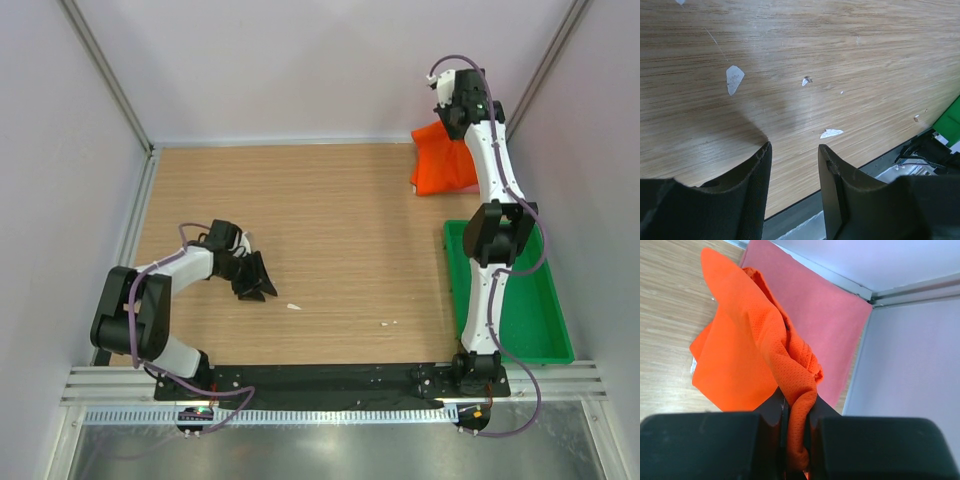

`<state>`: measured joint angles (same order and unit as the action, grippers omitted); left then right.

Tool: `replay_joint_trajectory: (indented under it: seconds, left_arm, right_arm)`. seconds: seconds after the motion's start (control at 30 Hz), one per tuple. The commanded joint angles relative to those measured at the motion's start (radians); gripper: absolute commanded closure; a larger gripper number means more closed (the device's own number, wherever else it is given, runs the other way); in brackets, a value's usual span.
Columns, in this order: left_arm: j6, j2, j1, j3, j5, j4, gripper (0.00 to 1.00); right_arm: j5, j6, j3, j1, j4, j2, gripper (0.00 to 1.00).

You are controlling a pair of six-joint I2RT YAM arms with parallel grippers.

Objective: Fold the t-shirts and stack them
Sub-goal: Neatly place the folded tshirt to the corner

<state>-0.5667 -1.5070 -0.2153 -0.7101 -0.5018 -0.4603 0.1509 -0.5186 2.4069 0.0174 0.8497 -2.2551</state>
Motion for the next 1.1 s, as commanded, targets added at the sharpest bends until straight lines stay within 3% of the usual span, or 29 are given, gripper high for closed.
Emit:
replay_joint_trajectory:
  seconds: [0.0, 0.77, 0.87, 0.93, 1.07]
  left_arm:
    - [0.019, -0.010, 0.004, -0.009, -0.032, 0.022, 0.57]
    - [0.021, -0.137, 0.001, -0.087, -0.027, -0.003, 0.58]
    - [0.018, -0.151, -0.006, -0.097, -0.026, -0.012, 0.58]
    - [0.010, -0.148, -0.010, -0.103, -0.021, -0.015, 0.58]
    - [-0.013, -0.119, -0.024, -0.107, -0.011, -0.023, 0.58]
  right_arm:
    - [-0.027, -0.006, 0.081, -0.004, -0.080, -0.038, 0.98]
    - [-0.044, 0.042, 0.069, -0.131, -0.356, -0.207, 0.98]
    - [-0.005, 0.060, 0.061, -0.151, -0.386, -0.239, 0.46]
    - [0.019, 0.075, 0.090, -0.174, -0.390, -0.257, 0.42]
    - [0.076, 0.130, 0.107, -0.189, -0.416, -0.195, 0.17]
